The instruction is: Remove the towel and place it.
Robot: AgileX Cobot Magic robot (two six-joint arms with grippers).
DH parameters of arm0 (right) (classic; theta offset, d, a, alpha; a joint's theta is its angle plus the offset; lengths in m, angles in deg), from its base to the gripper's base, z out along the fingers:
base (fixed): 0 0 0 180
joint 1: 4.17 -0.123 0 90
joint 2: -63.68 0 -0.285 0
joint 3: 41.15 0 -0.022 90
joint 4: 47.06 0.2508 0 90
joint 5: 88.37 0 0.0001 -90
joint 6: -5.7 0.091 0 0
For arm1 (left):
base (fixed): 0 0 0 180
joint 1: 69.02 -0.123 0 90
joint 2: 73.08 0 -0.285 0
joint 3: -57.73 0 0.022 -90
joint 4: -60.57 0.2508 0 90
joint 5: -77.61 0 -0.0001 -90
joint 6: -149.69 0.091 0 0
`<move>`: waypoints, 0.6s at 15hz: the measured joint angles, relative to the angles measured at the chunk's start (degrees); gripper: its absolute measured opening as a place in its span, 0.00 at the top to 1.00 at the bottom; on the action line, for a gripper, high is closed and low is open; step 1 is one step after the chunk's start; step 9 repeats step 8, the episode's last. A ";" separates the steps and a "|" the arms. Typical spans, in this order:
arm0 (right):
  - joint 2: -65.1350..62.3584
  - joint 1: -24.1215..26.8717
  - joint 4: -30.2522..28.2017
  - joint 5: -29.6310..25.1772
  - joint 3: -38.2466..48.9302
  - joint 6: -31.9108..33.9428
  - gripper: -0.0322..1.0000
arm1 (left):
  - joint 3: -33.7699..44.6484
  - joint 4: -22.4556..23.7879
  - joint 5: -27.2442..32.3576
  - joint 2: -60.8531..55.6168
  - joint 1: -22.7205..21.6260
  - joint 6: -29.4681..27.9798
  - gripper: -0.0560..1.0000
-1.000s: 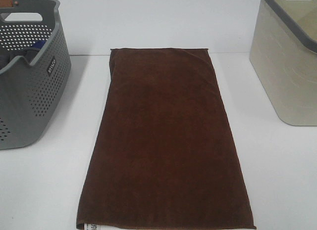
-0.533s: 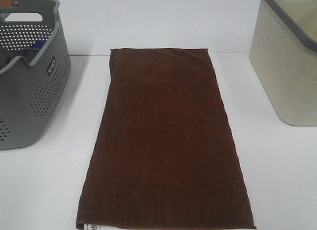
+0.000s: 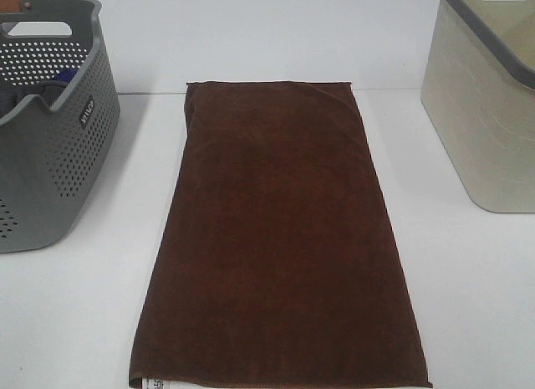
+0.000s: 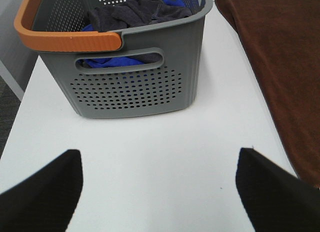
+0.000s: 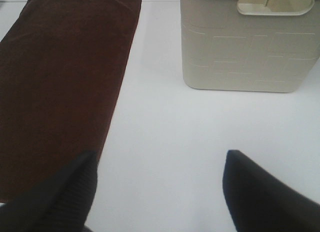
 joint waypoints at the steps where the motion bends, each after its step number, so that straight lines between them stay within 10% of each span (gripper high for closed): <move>1: 0.00 0.00 0.00 0.00 0.00 0.00 0.31 | 0.00 0.00 0.00 0.00 0.00 0.00 0.20; 9: 0.00 0.00 0.00 0.00 0.00 0.00 0.31 | 0.00 0.00 0.00 0.00 0.00 0.00 0.20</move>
